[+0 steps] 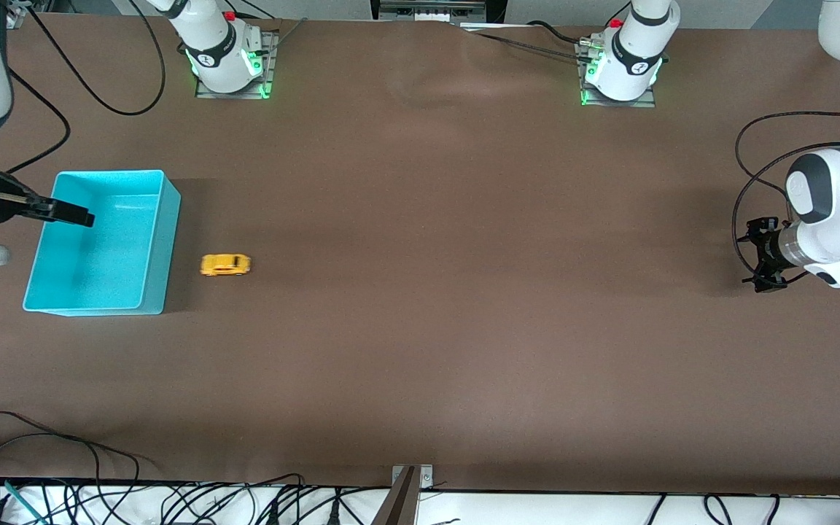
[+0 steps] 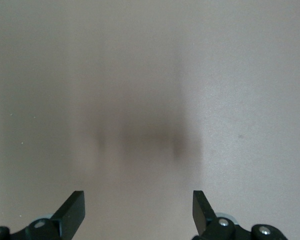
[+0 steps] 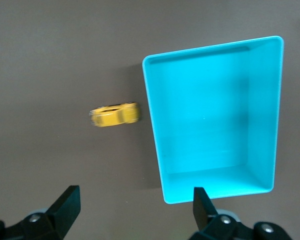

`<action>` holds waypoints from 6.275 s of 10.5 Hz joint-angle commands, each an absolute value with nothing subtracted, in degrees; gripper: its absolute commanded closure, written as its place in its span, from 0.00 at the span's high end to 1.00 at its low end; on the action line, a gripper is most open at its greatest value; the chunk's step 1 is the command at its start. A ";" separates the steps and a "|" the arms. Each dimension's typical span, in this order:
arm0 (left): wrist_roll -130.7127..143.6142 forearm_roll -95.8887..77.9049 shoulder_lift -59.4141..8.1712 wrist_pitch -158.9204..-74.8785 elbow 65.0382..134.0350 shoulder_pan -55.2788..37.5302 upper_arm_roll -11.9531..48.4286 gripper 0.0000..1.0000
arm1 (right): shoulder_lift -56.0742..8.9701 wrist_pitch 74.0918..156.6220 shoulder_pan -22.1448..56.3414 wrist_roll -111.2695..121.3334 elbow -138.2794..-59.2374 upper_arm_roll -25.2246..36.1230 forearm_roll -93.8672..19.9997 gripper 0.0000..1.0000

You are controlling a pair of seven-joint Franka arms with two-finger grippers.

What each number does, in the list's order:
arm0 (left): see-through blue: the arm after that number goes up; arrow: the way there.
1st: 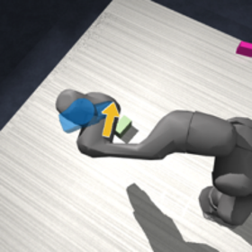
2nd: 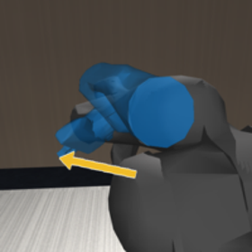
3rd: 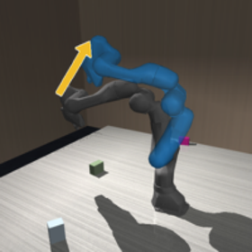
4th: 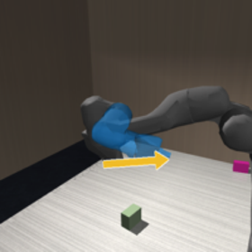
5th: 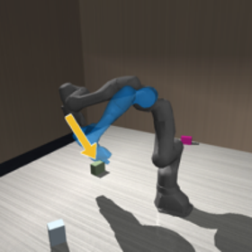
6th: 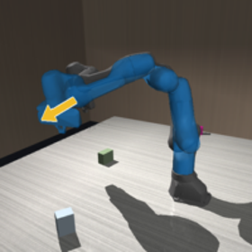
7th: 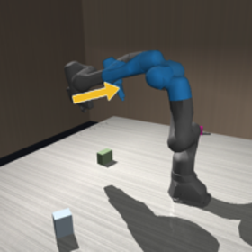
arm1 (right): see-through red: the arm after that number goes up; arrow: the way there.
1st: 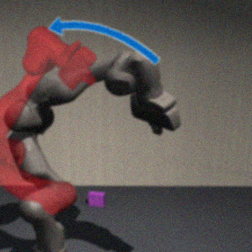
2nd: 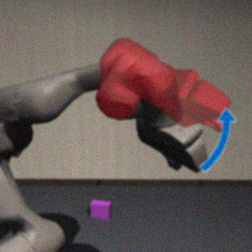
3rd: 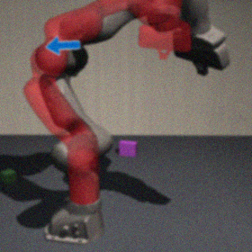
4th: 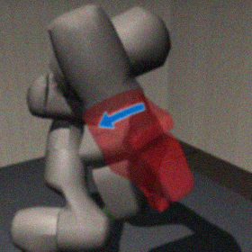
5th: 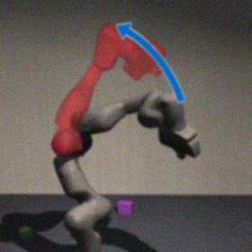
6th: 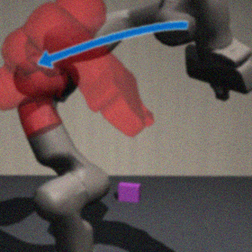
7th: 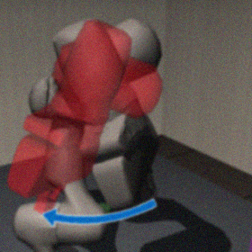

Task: Wind up and store yellow beetle car
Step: 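Reach the right gripper to the car while the left gripper withdraws, then grasp the yellow car with the right gripper and lift it, then lower the car into the cyan bin and open the right gripper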

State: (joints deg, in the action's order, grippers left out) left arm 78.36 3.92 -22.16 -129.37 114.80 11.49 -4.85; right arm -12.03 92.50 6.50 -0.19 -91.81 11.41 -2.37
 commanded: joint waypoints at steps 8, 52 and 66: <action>76.66 5.36 -11.63 -127.80 114.96 11.25 -4.83 1.00 | -14.77 110.96 11.78 48.98 -104.83 11.86 2.64 1.00; 7.82 1.50 -1.76 -77.17 84.02 0.10 6.80 1.00 | -15.74 127.92 10.02 80.15 -124.05 29.87 -9.76 0.00; 7.56 1.32 -0.97 -80.42 85.61 0.70 6.50 1.00 | -19.78 134.03 8.88 81.21 -130.25 34.63 -10.11 0.60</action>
